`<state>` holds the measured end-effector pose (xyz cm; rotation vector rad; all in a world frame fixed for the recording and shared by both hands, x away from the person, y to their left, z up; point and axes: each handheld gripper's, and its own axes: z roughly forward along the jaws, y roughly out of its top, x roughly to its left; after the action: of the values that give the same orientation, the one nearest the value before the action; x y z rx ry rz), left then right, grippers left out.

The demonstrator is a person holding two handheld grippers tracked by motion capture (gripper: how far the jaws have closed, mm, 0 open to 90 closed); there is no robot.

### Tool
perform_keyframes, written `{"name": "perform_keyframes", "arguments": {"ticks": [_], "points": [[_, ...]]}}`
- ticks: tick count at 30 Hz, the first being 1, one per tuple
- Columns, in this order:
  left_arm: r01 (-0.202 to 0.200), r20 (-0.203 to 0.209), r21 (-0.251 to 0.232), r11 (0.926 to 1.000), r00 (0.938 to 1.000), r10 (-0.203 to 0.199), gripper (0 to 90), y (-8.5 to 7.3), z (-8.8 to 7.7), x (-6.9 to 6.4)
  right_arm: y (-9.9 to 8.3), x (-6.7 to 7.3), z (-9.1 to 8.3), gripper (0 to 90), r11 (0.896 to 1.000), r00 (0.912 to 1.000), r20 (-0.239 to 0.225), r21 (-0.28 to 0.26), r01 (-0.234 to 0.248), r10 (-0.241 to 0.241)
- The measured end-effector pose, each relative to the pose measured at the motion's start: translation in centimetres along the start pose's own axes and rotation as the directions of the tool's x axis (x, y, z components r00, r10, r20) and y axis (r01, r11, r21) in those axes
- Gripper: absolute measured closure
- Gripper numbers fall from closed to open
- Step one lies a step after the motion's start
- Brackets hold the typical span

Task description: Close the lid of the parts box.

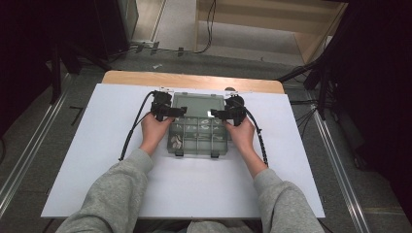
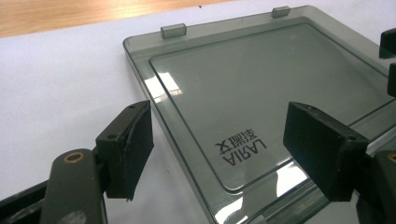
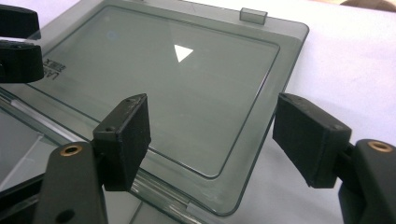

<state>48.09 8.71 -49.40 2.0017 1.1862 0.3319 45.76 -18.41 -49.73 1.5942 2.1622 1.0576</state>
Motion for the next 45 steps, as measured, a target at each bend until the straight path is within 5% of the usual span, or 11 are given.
{"name": "perform_keyframes", "arguments": {"ticks": [12, 15, 36, 40, 45], "points": [[0.021, 0.022, 0.001, 0.9998, 0.9995, -0.021, 22.3, -0.4, 0.9, 0.2, -0.2, 0.2, 0.8, 20.4, 1.000, 0.9998, 0.018, 0.023, 0.003, -0.004], [0.061, 0.059, 0.001, 0.9982, 0.9964, -0.060, 17.6, -0.6, 1.4, 0.5, -0.3, -0.1, 0.9, 19.7, 1.000, 0.9999, 0.001, 0.026, -0.016, 0.016], [0.068, 0.049, -0.022, 0.9975, 0.9966, -0.066, 16.5, -0.9, 1.5, 0.2, 0.0, 0.1, 0.6, 21.1, 0.988, 0.9934, -0.004, 0.103, -0.114, 0.115], [0.075, 0.046, -0.028, 0.9968, 0.9963, -0.073, 16.5, -1.0, 1.5, 0.2, 0.1, -0.3, 0.6, 25.4, 0.973, 0.9816, -0.036, 0.147, -0.180, 0.187], [0.079, 0.051, -0.029, 0.9964, 0.9957, -0.078, 16.5, -1.0, 1.5, 0.2, 0.2, -0.2, 0.5, 25.1, 0.978, 0.9859, -0.028, 0.138, -0.159, 0.165]]}}
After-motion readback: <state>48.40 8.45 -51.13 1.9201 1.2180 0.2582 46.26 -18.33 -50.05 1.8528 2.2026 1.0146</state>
